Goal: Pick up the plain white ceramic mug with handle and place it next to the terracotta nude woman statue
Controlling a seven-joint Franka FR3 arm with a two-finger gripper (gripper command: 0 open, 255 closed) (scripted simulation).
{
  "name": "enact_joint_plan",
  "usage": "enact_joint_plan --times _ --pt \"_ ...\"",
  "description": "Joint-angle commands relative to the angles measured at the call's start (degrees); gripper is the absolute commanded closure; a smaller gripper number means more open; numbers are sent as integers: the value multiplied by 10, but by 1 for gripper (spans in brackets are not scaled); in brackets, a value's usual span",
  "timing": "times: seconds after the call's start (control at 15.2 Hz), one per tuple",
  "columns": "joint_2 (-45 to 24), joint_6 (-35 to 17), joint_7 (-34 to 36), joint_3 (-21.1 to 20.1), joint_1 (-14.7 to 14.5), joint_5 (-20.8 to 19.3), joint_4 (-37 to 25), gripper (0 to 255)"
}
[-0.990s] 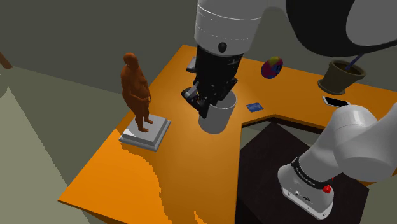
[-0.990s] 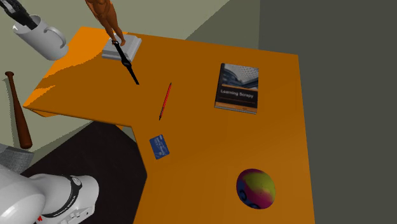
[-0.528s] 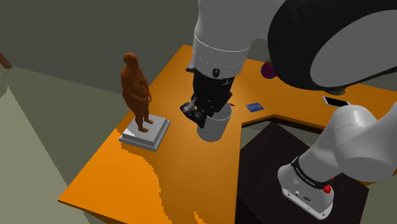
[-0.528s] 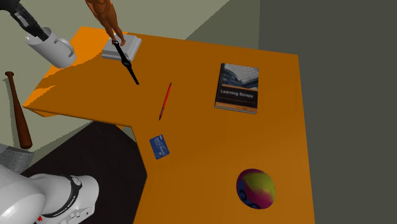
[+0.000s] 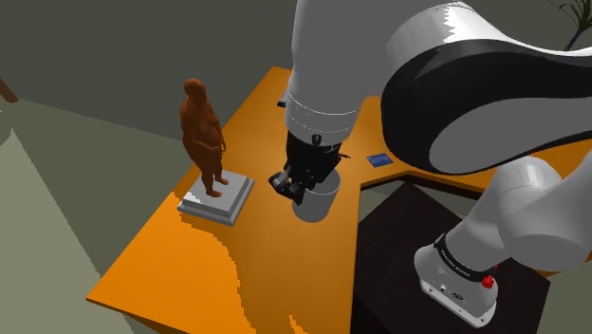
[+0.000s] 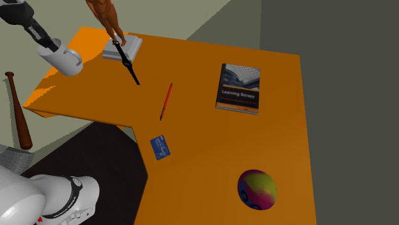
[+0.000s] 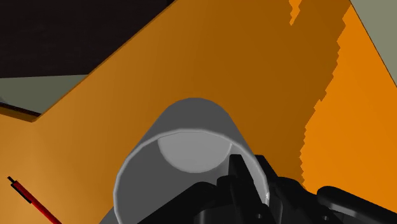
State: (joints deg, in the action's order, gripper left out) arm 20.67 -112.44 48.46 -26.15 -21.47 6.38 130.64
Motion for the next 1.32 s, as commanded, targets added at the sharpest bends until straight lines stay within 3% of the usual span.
enact_joint_plan --times 0.0,1.25 --pt "-5 -17 1 -2 0 -1 13 255" --pt "-74 -175 27 -29 6 -20 106 255"
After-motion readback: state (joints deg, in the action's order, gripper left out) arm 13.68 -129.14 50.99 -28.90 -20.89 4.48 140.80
